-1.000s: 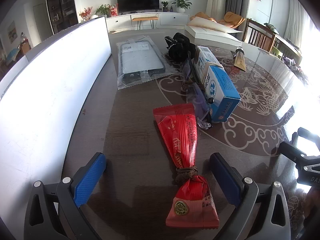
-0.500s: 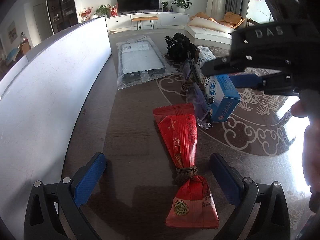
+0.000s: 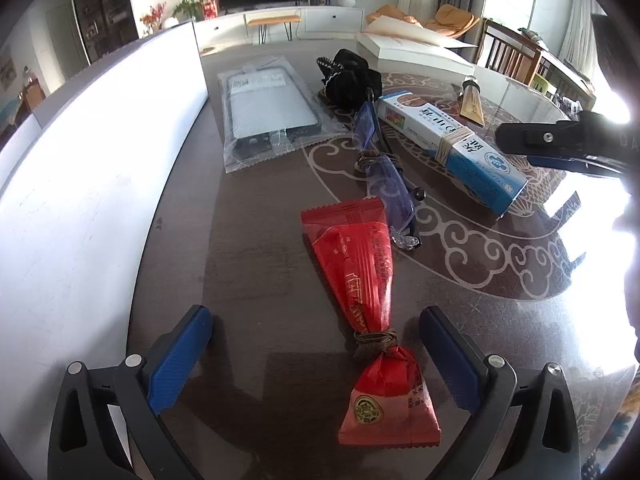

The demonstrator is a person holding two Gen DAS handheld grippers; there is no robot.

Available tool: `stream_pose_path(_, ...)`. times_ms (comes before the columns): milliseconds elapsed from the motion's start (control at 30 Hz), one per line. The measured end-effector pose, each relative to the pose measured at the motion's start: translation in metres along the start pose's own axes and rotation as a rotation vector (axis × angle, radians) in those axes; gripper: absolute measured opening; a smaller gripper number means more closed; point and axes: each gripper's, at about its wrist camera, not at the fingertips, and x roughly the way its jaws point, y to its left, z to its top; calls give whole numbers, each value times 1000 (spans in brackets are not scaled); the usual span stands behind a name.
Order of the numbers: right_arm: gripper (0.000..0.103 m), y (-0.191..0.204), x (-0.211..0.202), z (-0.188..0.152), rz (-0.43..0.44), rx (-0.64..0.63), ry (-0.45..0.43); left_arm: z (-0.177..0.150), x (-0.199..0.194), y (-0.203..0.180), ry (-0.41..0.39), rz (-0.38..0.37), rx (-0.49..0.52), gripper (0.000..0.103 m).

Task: Organize objects
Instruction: 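Grasp the blue-and-white ointment box with the right gripper while the left gripper holds the red bag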

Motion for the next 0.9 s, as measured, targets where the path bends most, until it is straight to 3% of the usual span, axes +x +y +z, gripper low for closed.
stream_pose_path(67,83,15,20,7,-73,-112,65,4,-2,9,9,-38,-64,103)
stream_pose_path(167,76,19,40,8,-117,-145,117,10,0,12,10,-56,-91,103)
stream_pose_path(200,58,15,43,3,-110,-135,129,10,-1,10,-4,-36,-66,86)
stream_pose_path(233,45,11,46,1,-102,-128,143,8,-2,5,-20,4,-23,61)
stream_pose_path(267,44,10,40,-3,-106,-131,127,7,-4,0,-32,30,19,50)
stream_pose_path(300,44,8,35,-7,-90,-125,125,5,-7,-1,-39,-2,30,31)
stream_pose_path(333,44,4,27,-15,-74,-117,123,1,-11,-3,-40,-21,31,22)
stream_pose_path(400,44,-7,7,-29,-37,-79,107,-10,-20,-5,-60,-47,26,22)
stream_pose_path(567,44,-45,-39,-62,212,208,71,-39,-59,-3,-140,-141,-33,20)
stream_pose_path(667,43,-43,-60,-70,314,290,56,-45,-96,6,-207,-185,-90,20)
stream_pose_path(800,43,8,-75,-50,389,245,28,-44,-149,39,-303,-201,-160,20)
stream_pose_path(900,43,71,-83,-27,462,168,16,-38,-187,79,-361,-156,-203,20)
